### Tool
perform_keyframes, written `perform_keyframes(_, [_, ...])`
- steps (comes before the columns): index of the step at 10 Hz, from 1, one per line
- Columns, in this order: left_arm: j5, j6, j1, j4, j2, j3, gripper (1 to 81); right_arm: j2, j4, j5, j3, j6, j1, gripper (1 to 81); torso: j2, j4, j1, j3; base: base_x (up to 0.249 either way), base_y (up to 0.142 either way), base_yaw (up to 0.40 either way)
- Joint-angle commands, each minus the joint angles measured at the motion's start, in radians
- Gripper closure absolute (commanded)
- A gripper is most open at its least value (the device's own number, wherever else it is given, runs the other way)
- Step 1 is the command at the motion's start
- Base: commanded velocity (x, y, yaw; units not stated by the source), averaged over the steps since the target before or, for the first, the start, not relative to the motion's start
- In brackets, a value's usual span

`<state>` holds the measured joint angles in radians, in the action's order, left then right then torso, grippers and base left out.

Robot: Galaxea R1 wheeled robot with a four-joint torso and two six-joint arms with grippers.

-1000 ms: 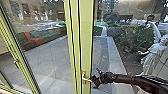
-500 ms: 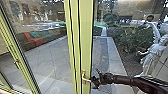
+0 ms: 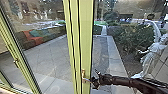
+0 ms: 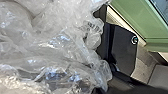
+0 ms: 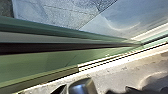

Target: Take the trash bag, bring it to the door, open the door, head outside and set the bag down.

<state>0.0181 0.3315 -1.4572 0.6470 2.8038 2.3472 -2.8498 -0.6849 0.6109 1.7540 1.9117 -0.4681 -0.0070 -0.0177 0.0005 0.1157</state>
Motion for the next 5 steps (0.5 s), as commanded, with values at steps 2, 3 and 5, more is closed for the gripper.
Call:
perform_keyframes(2, [-0.079, -0.003, 0.041, 0.011, -0.010, -0.011, 81.1, -0.042, 0.008, 0.049, -0.006, -0.003, 0.097, 1.0, 0.000, 0.000, 0.000, 0.105, 0.000, 0.000, 0.000])
perform_keyframes(3, [-0.079, -0.003, 0.042, 0.011, -0.010, -0.009, 81.1, -0.039, 0.010, 0.043, -0.001, -0.002, 0.101, 1.0, 0.000, 0.000, 0.000, 0.140, 0.000, 0.000, 0.000])
perform_keyframes(5, [-0.079, -0.003, 0.034, 0.011, -0.010, -0.009, 81.1, -0.021, 0.018, 0.036, 0.007, -0.002, 0.120, 1.0, 0.000, 0.000, 0.000, 0.109, 0.000, 0.000, 0.000])
